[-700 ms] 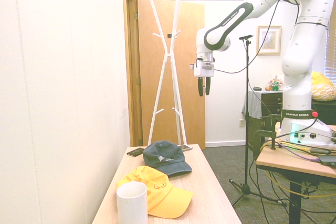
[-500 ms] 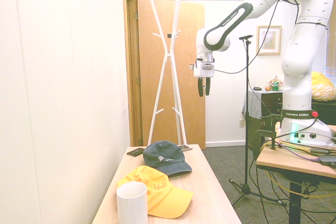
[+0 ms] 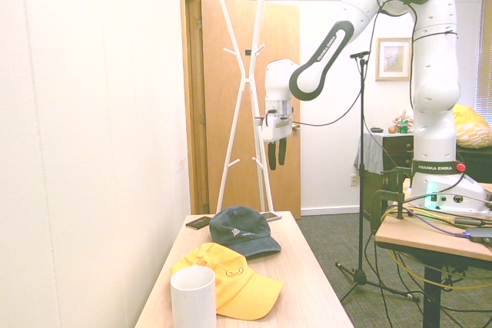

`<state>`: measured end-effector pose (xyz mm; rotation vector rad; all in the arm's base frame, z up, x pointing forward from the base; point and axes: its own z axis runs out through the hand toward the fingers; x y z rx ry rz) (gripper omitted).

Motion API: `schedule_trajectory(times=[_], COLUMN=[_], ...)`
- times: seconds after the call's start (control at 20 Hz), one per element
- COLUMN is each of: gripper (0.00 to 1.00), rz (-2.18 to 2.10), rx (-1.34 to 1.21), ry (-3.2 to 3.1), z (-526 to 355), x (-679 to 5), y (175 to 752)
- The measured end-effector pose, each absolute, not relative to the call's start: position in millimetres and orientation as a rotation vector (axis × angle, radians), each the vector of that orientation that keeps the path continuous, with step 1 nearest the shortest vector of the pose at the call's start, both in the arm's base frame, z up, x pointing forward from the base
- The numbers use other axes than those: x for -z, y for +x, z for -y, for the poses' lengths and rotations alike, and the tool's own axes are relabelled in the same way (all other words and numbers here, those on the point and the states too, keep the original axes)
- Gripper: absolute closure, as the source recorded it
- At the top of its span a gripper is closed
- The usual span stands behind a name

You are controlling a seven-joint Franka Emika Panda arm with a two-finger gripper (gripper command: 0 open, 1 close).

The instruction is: Hang the cap

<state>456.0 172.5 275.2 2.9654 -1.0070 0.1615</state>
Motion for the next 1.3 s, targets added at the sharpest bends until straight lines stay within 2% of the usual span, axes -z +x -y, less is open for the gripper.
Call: schedule_trajectory(times=[0.55, 0.6, 0.85, 1.3], gripper=[0.00, 1.00, 1.00, 1.00], rz=[0.623, 0.596, 0.531, 0.541], rx=[-0.308, -0.324, -0.365, -0.388], ry=[3.090, 3.085, 3.070, 3.062], z=[-261, -263, -260, -261], x=[-180, -173, -145, -147], y=[463, 464, 470, 474])
